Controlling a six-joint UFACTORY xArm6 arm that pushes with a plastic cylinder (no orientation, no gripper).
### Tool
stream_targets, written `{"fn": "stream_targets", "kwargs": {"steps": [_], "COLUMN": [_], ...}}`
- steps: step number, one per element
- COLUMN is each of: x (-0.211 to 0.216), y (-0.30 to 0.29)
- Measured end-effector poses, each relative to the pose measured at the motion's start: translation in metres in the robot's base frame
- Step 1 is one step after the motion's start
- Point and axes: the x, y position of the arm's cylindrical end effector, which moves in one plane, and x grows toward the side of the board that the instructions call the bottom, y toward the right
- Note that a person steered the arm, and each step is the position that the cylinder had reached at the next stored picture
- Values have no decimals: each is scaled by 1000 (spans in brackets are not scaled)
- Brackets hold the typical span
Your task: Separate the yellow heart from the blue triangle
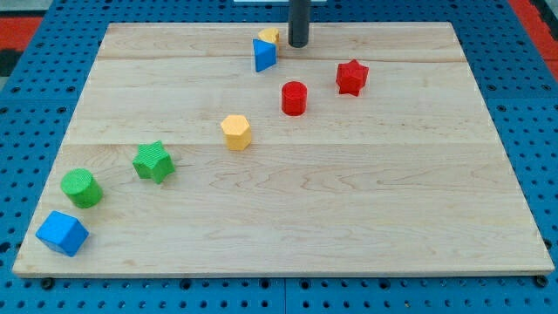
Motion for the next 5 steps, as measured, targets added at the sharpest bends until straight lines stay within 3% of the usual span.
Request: {"fn": "stream_targets", "kwargs": {"steps": [1,3,4,5], "x": [36,38,60,135], "y": [-78,-90,-125,-174]}}
